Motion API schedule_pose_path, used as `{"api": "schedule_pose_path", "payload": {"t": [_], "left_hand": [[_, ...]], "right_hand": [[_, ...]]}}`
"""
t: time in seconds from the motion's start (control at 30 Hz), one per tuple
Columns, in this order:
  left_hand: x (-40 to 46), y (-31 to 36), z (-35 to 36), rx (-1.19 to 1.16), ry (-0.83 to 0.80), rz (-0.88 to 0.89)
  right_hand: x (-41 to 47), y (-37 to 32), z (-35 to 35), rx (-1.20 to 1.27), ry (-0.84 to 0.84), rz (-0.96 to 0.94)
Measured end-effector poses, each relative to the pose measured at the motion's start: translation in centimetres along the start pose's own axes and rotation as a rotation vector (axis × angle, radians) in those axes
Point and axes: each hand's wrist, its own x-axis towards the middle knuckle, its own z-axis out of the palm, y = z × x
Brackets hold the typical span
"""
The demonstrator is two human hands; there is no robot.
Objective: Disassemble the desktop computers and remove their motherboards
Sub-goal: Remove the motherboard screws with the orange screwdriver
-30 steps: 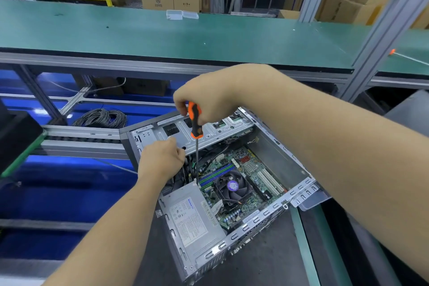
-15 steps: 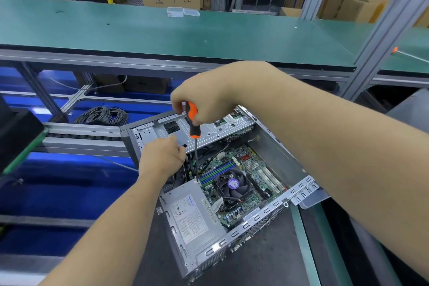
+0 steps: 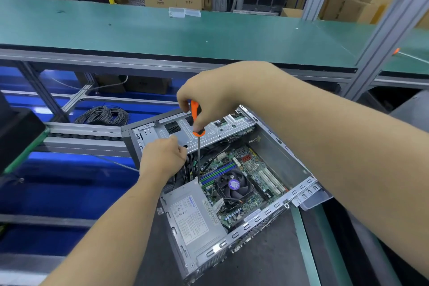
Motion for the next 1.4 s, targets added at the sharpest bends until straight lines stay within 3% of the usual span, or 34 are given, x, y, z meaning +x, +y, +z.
{"api": "schedule_pose_path", "payload": {"t": [0.07, 0.2, 0.3, 0.67, 1.0, 1.13, 1.23, 1.4], "left_hand": [[0.0, -0.1, 0.1, -0.008, 0.001, 0.001], [0.1, 0.0, 0.2, -0.006, -0.007, 0.001], [0.1, 0.0, 0.2, 0.0, -0.011, -0.005], [0.1, 0.0, 0.2, 0.01, 0.003, 0.004], [0.2, -0.1, 0.4, 0.003, 0.007, -0.01], [0.2, -0.2, 0.4, 0.005, 0.009, -0.006], [0.3, -0.2, 0.5, 0.005, 0.007, -0.01], [0.3, -0.2, 0.5, 0.0, 0.008, -0.011]], "right_hand": [[0.1, 0.0, 0.1, -0.002, 0.02, 0.064], [0.2, 0.2, 0.1, 0.019, 0.016, -0.014], [0.2, 0.2, 0.0, 0.012, 0.014, 0.056], [0.1, 0.7, 0.3, 0.013, 0.059, -0.016], [-0.1, 0.1, 0.0, 0.094, -0.012, -0.007], [0.4, 0.2, 0.2, -0.003, 0.065, 0.011], [0.1, -0.1, 0.0, 0.055, -0.014, -0.032], [0.7, 0.0, 0.5, 0.004, 0.1, 0.0]]}}
